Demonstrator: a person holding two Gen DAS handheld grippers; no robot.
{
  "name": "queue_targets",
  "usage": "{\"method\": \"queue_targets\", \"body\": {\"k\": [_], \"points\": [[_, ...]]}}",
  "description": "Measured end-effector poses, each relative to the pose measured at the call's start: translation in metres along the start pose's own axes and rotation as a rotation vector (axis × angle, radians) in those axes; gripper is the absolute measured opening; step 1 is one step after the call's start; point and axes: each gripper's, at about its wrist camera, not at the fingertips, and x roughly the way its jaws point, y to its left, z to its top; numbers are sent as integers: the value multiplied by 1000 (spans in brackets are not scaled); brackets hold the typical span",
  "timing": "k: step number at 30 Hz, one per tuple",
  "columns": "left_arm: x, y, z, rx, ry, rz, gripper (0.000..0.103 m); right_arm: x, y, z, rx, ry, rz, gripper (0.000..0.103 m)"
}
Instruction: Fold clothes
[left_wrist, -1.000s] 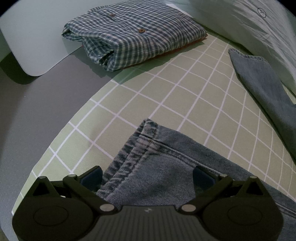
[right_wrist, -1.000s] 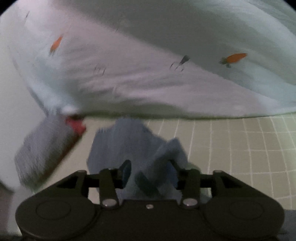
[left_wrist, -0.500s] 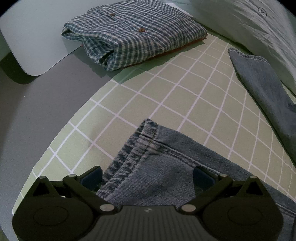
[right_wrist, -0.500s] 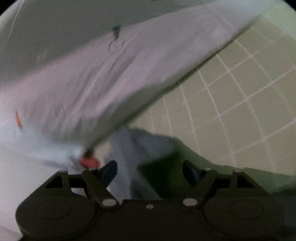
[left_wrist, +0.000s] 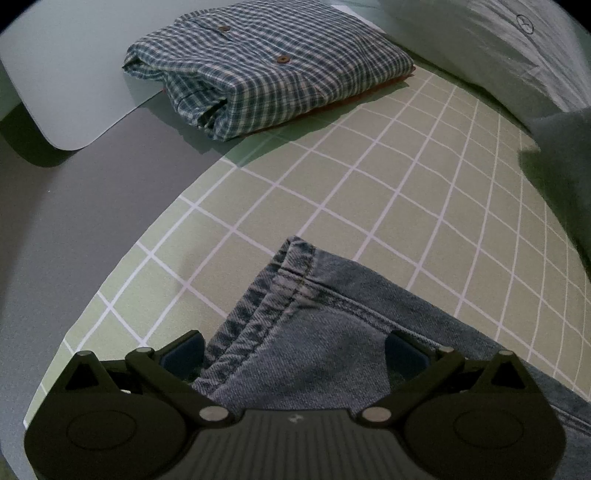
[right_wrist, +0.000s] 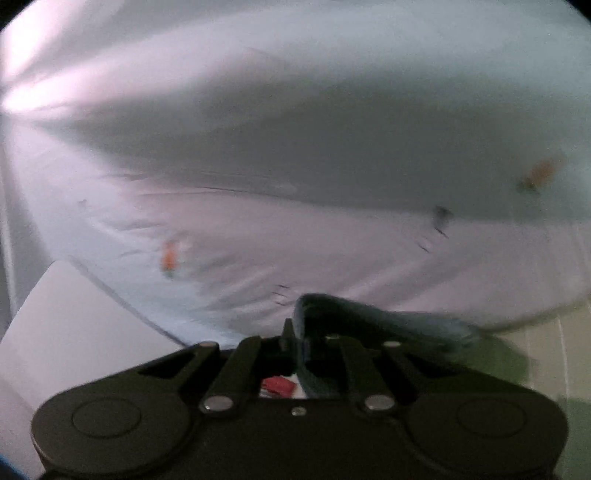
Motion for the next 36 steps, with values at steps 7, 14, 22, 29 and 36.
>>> {"method": "queue_targets", "body": {"k": [7,14,22,29,36], "points": [[0,0,0,0,-2,0,103,31,61,-80,-356,333,7,10],[0,0,-1,0,-3,-1,103,55,56,-199,-541,674,-156,52],[-7,-9,5,-10,13,26,103,-36,7,-155,-333,403,-342,101],[-36,-50,17,91,-109,-158,103,-117,-63,-147,-172,251,-651,102],[-11,-116,51,131,-106,-361,99,-161,-91,-162,-102,246,-769,102]]}}
